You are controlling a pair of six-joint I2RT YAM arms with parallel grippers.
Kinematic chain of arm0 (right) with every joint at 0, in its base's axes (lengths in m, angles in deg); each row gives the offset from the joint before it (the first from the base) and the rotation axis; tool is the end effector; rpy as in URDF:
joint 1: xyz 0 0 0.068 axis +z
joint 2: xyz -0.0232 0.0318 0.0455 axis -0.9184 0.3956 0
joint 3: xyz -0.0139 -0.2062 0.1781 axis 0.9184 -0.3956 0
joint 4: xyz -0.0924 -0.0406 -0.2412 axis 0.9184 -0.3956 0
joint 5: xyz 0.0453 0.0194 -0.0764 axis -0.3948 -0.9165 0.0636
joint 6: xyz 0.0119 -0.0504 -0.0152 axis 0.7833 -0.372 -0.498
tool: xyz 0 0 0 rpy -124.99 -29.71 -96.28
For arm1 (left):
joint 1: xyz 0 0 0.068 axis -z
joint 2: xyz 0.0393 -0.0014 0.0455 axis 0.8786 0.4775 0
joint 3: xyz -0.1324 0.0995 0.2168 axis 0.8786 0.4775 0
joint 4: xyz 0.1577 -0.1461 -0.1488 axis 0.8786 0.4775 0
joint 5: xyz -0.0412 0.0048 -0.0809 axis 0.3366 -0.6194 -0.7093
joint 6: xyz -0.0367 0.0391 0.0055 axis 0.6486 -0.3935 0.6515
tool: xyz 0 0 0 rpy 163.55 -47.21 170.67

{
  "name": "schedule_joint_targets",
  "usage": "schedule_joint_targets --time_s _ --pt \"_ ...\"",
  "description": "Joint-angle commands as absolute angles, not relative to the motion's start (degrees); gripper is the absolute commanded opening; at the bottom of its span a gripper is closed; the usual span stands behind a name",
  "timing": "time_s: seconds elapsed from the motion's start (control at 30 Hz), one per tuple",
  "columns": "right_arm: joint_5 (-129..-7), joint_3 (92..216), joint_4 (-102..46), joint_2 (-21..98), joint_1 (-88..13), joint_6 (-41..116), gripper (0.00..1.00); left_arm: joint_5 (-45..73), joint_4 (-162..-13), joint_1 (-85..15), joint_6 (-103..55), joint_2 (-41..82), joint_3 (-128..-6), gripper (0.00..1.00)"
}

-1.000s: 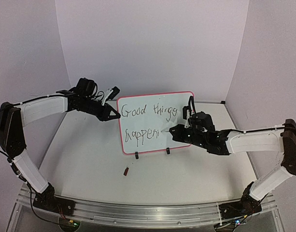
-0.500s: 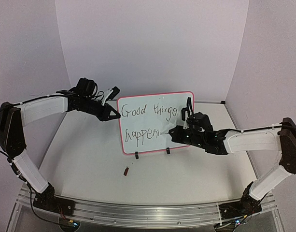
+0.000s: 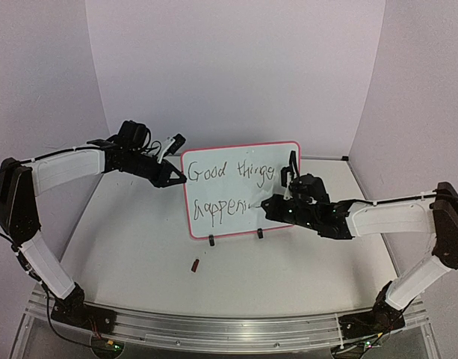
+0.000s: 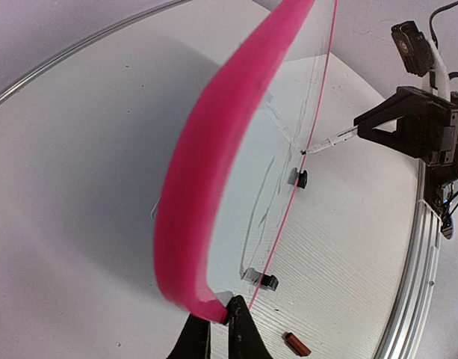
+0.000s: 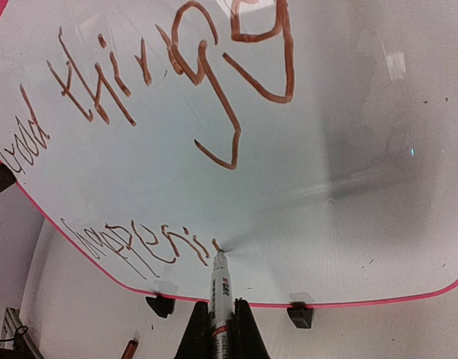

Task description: Write a sentence on the whiteboard

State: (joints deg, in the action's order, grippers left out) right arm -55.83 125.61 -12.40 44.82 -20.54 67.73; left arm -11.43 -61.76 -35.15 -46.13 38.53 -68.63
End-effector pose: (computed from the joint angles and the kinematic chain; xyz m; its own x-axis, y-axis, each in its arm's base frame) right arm 0.2323 0.2381 0.2190 -0.6417 0.2000 -0.7405 -0.3587 0.7750 0.5203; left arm 0.3169 -0.1790 0.2794 -0.4690 0.4033 -0.7858 0.8328 0.4982 -0.2414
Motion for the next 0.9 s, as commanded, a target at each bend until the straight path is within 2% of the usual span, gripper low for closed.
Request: schedule_joint_targets --time_s 0.0,0.87 --pt "-53.2 127.8 -11.5 41.5 -20.9 67.0 0.00 -7.6 -58.1 -33.5 -48.6 40.5 -68.6 0.00" --pt "-51.1 124.2 -12.4 43.4 -21.0 70.6 0.00 -7.5 -58.1 -33.3 -48.6 40.6 -68.5 0.00"
